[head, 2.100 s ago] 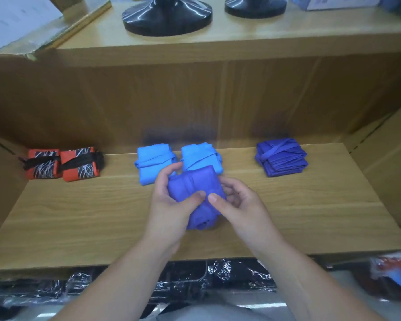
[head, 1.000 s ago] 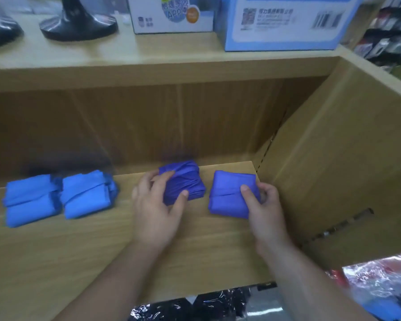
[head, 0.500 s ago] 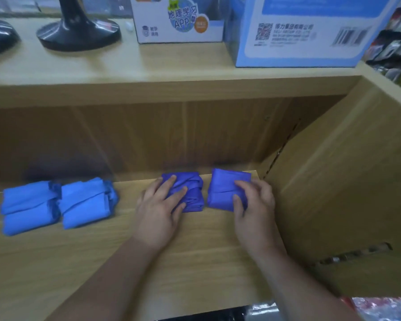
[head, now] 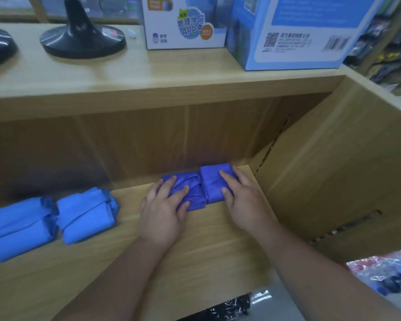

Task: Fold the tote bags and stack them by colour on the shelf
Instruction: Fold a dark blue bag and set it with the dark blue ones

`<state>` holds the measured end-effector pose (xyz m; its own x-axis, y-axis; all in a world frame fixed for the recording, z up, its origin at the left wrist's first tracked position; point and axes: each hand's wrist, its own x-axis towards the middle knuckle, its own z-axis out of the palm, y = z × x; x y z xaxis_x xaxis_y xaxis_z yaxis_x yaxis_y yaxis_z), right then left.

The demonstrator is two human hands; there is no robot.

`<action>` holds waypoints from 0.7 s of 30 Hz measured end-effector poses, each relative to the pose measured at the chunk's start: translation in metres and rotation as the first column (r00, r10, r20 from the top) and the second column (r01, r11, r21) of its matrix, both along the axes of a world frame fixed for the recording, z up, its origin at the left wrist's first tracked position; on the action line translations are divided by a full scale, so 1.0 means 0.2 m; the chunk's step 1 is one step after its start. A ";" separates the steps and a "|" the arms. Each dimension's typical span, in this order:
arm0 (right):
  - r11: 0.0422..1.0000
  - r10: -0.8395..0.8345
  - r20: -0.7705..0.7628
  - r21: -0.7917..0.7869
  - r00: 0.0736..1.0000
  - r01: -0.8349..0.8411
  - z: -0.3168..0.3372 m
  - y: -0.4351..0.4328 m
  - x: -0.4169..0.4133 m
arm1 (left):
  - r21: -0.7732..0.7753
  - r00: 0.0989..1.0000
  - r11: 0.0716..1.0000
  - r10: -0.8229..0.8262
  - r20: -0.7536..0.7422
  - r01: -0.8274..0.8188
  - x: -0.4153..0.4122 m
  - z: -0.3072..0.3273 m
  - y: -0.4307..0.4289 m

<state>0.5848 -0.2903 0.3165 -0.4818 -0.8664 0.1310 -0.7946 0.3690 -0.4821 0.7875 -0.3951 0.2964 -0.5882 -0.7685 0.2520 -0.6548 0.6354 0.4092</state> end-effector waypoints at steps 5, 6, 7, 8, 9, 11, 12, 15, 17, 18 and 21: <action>0.997 -0.058 0.081 -0.049 0.995 0.062 0.10 0.15 0.09 | -0.079 0.998 0.996 -0.036 -0.056 0.032 0.00 0.09 0.01; 0.996 -0.053 0.095 -0.065 0.994 0.059 0.11 0.21 0.12 | -0.113 0.996 0.993 -0.047 -0.079 0.038 0.00 0.10 0.02; 0.996 -0.047 0.111 -0.068 0.993 0.055 0.12 0.27 0.13 | -0.141 0.993 0.989 -0.061 -0.101 0.046 0.00 0.12 0.04; 0.997 -0.049 0.133 -0.060 0.990 0.057 0.12 0.34 0.14 | -0.159 0.990 0.985 -0.080 -0.119 0.060 -0.02 0.13 0.07; 0.997 -0.058 0.154 -0.043 0.986 0.066 0.13 0.42 0.15 | -0.172 0.986 0.981 -0.108 -0.130 0.085 -0.03 0.14 0.11; 0.996 -0.074 0.178 -0.040 0.981 0.083 0.13 0.60 0.16 | -0.185 0.971 0.967 -0.199 -0.132 0.173 -0.07 0.15 0.22; 0.995 -0.073 0.191 -0.055 0.979 0.085 0.12 0.69 0.16 | -0.182 0.958 0.956 -0.256 -0.127 0.231 -0.08 0.14 0.28; 0.993 -0.083 0.251 -0.055 0.965 0.100 0.09 0.99 0.17 | -0.159 0.898 0.902 -0.421 -0.127 0.401 -0.13 0.10 0.48; 0.987 -0.146 0.289 -0.017 0.946 0.157 0.03 1.20 0.14 | -0.123 0.847 0.852 -0.522 -0.106 0.509 -0.19 0.08 0.62; 0.980 -0.188 0.286 0.000 0.939 0.197 0.00 1.32 0.11 | -0.093 0.814 0.817 -0.576 -0.074 0.569 -0.23 0.07 0.70; 0.943 -0.330 0.264 0.057 0.906 0.327 -0.10 1.67 -0.01 | 0.008 0.679 0.680 -0.733 0.045 0.733 -0.37 0.07 1.02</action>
